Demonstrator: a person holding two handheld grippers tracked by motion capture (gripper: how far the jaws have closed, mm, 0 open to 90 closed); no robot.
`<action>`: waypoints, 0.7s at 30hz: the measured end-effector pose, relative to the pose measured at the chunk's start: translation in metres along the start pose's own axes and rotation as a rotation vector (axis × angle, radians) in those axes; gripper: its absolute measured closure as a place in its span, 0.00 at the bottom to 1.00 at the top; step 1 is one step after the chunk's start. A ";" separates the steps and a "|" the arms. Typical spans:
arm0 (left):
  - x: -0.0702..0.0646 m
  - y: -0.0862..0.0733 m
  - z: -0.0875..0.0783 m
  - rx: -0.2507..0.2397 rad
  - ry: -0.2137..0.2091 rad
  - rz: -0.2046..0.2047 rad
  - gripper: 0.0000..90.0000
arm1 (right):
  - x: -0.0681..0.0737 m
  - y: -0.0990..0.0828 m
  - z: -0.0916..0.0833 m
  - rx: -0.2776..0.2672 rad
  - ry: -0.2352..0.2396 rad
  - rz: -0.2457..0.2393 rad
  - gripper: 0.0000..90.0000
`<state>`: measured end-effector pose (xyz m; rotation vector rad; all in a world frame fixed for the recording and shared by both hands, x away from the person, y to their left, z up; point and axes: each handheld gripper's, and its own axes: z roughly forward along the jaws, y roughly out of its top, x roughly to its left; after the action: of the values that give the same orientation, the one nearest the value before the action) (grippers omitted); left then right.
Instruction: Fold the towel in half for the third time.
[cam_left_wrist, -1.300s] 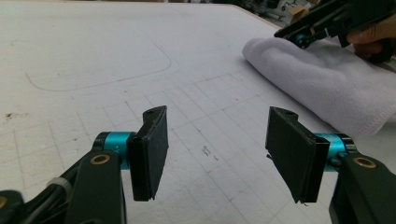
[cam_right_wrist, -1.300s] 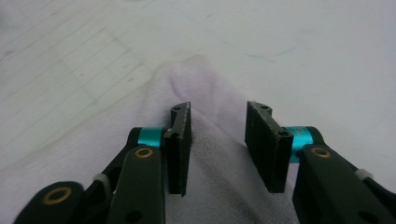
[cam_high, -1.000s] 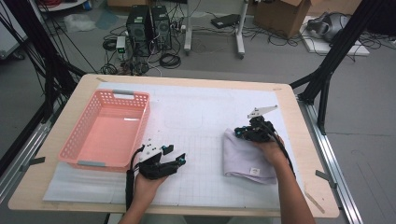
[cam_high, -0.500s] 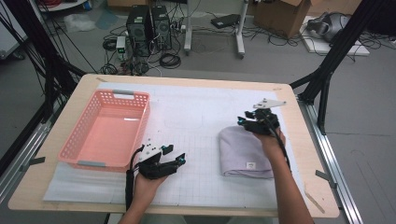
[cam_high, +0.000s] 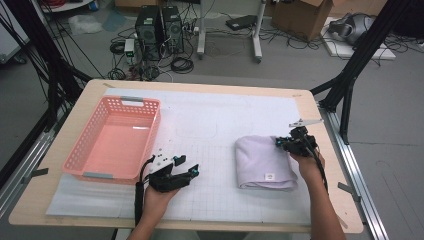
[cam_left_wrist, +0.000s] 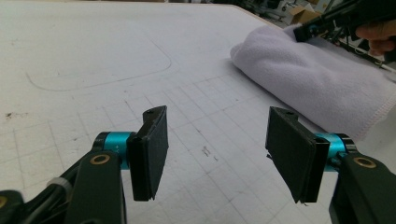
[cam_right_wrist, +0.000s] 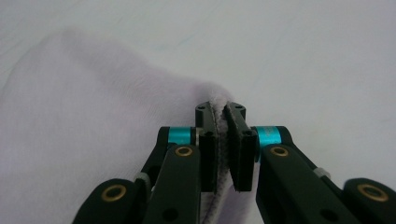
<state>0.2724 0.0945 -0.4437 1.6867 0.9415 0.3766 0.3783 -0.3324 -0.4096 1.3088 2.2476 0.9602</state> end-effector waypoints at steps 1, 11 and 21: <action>0.000 0.000 0.000 0.001 -0.001 0.000 0.44 | 0.000 0.001 -0.003 -0.043 -0.046 0.001 0.94; 0.001 0.000 0.000 -0.002 0.001 -0.003 0.44 | 0.002 -0.014 -0.033 -0.133 -0.132 0.073 0.62; -0.001 0.001 -0.001 -0.008 0.006 0.001 0.44 | 0.032 -0.080 -0.072 -0.151 0.021 0.095 0.58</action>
<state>0.2716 0.0947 -0.4425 1.6801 0.9426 0.3859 0.2699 -0.3585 -0.4154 1.3535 2.0986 1.1573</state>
